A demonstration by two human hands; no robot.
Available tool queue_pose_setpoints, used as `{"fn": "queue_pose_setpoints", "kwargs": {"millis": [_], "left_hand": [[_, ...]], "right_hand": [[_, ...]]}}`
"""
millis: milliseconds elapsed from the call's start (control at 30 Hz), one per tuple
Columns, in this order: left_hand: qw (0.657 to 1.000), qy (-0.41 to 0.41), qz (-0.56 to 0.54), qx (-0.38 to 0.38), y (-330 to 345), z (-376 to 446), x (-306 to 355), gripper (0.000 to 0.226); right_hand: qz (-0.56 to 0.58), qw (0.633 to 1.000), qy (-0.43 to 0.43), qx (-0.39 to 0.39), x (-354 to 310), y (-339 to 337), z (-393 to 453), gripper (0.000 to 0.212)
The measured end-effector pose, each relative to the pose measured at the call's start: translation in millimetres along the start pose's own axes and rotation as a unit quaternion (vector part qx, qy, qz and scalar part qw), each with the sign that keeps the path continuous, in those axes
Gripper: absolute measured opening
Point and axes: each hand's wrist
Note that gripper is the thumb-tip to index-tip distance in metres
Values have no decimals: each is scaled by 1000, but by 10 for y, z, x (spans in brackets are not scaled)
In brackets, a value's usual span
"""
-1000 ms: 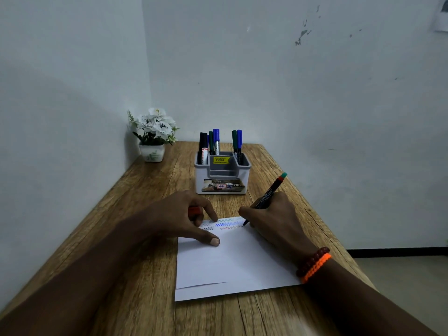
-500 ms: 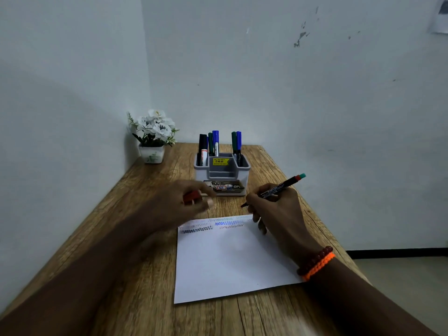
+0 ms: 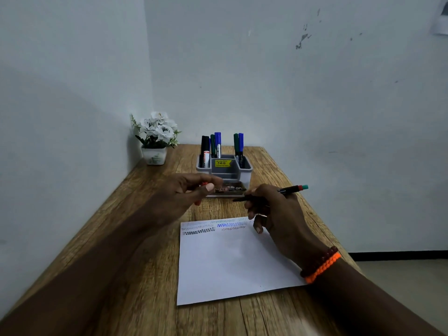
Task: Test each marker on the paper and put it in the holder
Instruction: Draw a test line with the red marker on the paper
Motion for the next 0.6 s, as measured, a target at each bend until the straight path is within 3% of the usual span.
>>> {"fn": "queue_pose_setpoints", "kwargs": {"millis": [300, 600], "left_hand": [[995, -28, -89, 25, 33, -3, -27, 26], [993, -45, -109, 24, 45, -21, 7, 25]], "right_hand": [[59, 998, 34, 2, -71, 32, -53, 21], [66, 997, 29, -6, -97, 50, -76, 19]]}}
Point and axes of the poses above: each hand's wrist, its own z-axis towards the middle knuckle, its own y-axis out of the palm, x = y × z, and after that the axes turned 9 degrees about z, right-handed
